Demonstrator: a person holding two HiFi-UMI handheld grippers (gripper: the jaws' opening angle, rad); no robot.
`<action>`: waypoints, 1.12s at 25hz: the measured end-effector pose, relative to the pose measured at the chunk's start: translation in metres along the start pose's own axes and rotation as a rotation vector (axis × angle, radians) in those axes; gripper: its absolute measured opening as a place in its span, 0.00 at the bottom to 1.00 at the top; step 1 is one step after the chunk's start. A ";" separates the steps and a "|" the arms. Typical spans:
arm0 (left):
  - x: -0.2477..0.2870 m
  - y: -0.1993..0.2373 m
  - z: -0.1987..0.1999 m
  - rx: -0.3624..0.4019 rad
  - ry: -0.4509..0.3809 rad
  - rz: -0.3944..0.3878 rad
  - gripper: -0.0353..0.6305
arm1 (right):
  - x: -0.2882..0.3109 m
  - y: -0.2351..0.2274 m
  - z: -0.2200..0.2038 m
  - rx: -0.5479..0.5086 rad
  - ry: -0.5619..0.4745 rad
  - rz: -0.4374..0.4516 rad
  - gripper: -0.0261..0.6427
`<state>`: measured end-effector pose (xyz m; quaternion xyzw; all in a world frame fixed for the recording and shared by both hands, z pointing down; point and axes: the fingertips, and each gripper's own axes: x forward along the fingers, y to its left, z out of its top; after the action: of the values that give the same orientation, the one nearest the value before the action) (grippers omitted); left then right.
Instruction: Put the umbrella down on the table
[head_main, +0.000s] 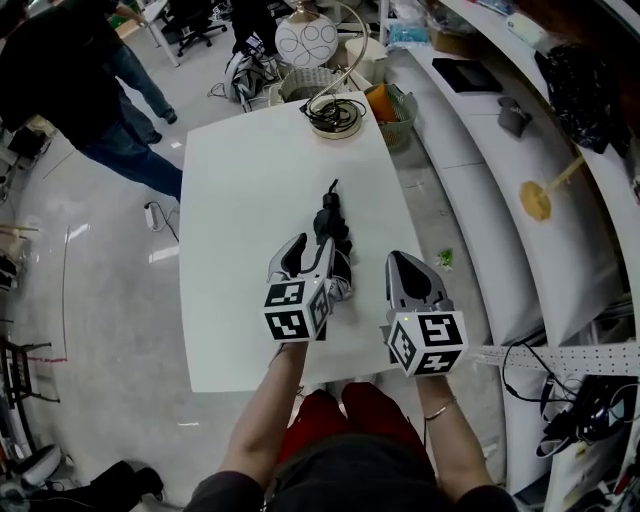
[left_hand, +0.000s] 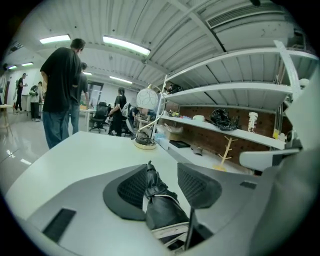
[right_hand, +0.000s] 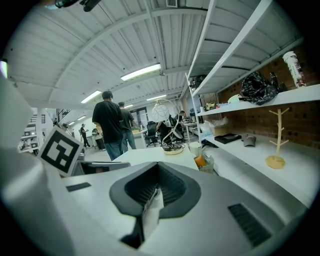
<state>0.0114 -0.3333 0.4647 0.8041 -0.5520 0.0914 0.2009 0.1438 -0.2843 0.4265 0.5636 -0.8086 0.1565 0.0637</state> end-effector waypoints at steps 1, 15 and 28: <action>-0.006 0.000 0.005 -0.003 -0.018 -0.007 0.35 | -0.002 0.002 0.003 0.001 -0.009 -0.001 0.06; -0.090 -0.002 0.066 0.040 -0.192 -0.076 0.20 | -0.037 0.041 0.046 -0.019 -0.130 0.001 0.06; -0.165 -0.011 0.095 0.039 -0.300 -0.166 0.11 | -0.080 0.074 0.083 -0.059 -0.240 0.019 0.06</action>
<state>-0.0473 -0.2302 0.3157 0.8553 -0.5056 -0.0358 0.1075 0.1094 -0.2159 0.3126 0.5686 -0.8198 0.0645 -0.0185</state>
